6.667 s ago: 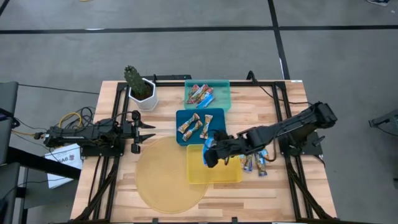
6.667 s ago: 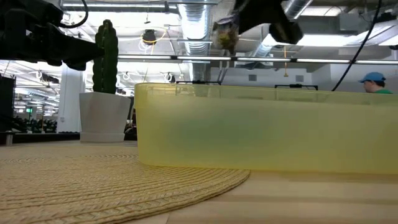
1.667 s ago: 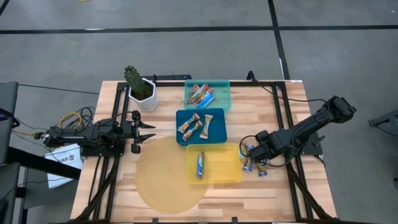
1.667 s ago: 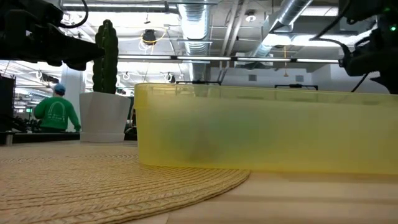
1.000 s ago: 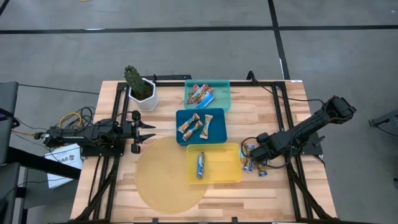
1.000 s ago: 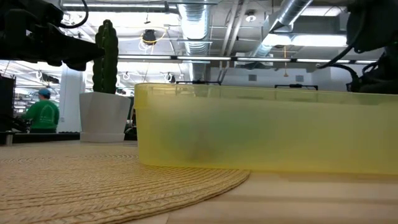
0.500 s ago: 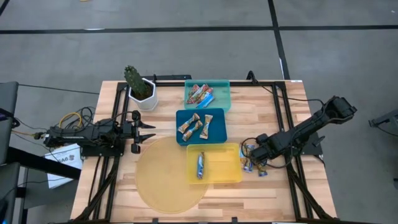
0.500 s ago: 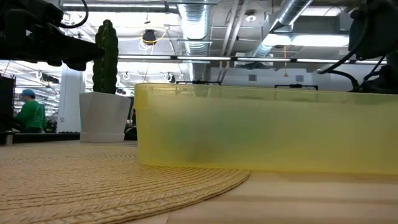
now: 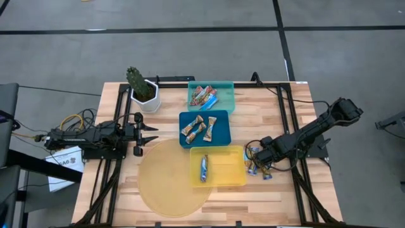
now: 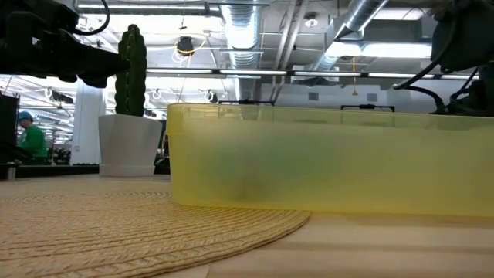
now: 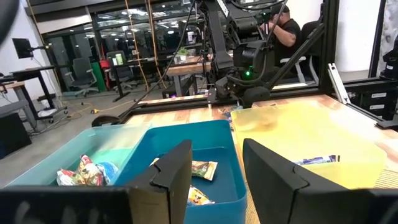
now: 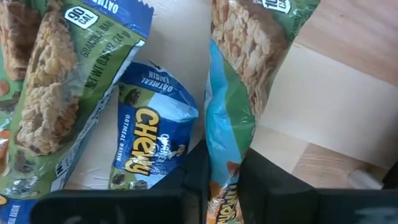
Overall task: Pick and place Granola Bars by type
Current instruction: Put the yellow granola bar into the blue bin
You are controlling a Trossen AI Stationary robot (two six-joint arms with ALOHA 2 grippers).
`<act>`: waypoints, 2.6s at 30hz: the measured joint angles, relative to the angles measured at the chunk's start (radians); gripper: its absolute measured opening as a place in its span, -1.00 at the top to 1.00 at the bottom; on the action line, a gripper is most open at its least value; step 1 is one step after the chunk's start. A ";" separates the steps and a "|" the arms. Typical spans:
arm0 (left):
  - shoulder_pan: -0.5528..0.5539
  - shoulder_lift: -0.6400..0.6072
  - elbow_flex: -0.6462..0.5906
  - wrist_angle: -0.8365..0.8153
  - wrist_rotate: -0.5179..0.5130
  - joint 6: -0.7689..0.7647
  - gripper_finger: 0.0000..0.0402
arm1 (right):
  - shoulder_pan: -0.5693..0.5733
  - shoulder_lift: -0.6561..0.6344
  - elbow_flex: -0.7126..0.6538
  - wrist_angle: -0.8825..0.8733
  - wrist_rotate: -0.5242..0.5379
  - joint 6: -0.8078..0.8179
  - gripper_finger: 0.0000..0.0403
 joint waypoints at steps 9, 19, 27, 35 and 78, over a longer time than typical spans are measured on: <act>0.000 0.000 0.000 0.000 0.000 -0.002 0.32 | -0.001 -0.039 -0.005 0.029 0.134 0.049 0.77; 0.000 0.000 0.000 0.000 0.000 -0.004 0.32 | -0.023 -0.147 -0.005 0.054 0.425 0.057 0.77; 0.000 0.000 0.000 0.000 0.000 -0.004 0.32 | -0.076 -0.215 -0.003 0.112 0.662 -0.005 0.77; 0.000 0.000 0.000 0.000 0.000 -0.004 0.32 | -0.137 -0.226 0.013 0.169 0.821 -0.100 0.77; 0.000 0.000 0.000 0.000 0.000 -0.002 0.32 | -0.315 0.228 0.575 0.300 0.799 -0.623 0.79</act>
